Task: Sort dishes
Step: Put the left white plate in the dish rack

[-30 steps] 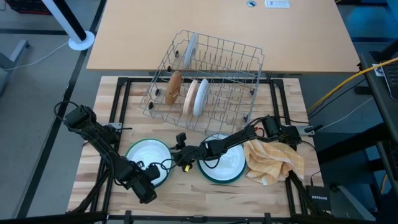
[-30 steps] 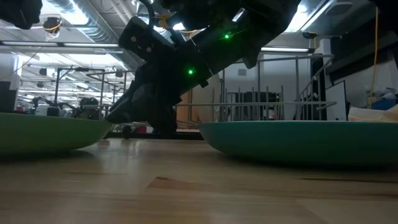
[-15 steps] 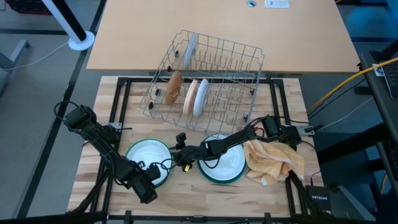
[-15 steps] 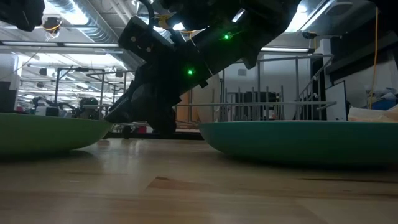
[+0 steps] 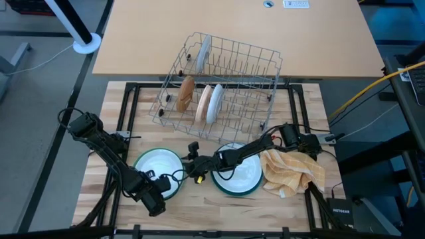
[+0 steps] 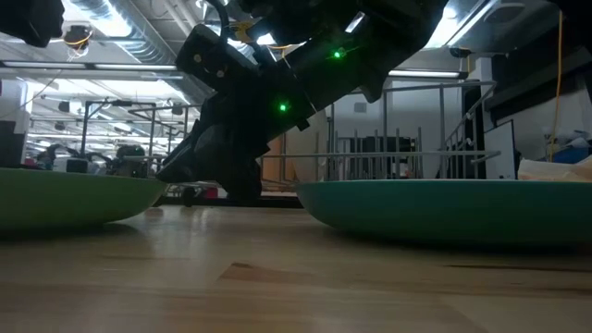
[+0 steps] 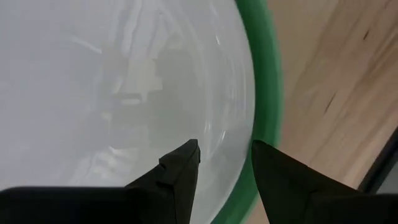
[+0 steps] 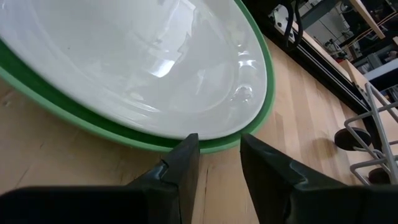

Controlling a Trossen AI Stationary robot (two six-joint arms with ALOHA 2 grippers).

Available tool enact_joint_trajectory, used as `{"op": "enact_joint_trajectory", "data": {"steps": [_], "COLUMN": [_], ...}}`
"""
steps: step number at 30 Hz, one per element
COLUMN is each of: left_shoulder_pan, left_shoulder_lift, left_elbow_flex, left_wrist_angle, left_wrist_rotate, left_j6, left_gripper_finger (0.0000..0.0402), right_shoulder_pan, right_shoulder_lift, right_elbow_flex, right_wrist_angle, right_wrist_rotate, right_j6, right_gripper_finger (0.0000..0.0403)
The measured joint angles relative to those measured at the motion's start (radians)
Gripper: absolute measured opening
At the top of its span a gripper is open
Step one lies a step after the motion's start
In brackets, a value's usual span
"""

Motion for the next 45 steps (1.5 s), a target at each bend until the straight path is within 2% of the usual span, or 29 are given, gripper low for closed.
{"op": "enact_joint_trajectory", "data": {"steps": [10, 24, 32, 38, 41, 45], "left_shoulder_pan": [-0.004, -0.016, -0.016, -0.014, -0.014, -0.014], "left_shoulder_lift": [0.0, 0.067, 0.072, 0.073, 0.072, 0.06], "left_elbow_flex": [0.0, 0.001, 0.001, 0.0, 0.0, 0.001], "left_wrist_angle": [0.038, 0.029, 0.005, 0.016, 0.023, 0.025], "left_wrist_rotate": [0.0, -0.004, -0.009, -0.008, -0.008, -0.012], "left_j6": [-0.006, -0.043, -0.129, -0.138, -0.141, -0.184], "left_gripper_finger": [0.0143, 0.0143, 0.0143, 0.0141, 0.0118, 0.0057], "right_shoulder_pan": [0.0, 0.0, 0.0, 0.0, 0.0, 0.012], "right_shoulder_lift": [0.0, 0.0, 0.0, 0.0, 0.0, -0.001], "right_elbow_flex": [0.0, 0.0, 0.0, 0.0, 0.0, 0.0], "right_wrist_angle": [0.0, 0.002, 0.001, 0.005, 0.005, 0.008], "right_wrist_rotate": [0.0, 0.003, 0.003, 0.003, 0.003, 0.025], "right_j6": [0.0, 0.0, 0.0, 0.0, 0.0, 0.001], "right_gripper_finger": [0.0127, 0.0127, 0.0127, 0.0127, 0.0127, 0.0127]}}
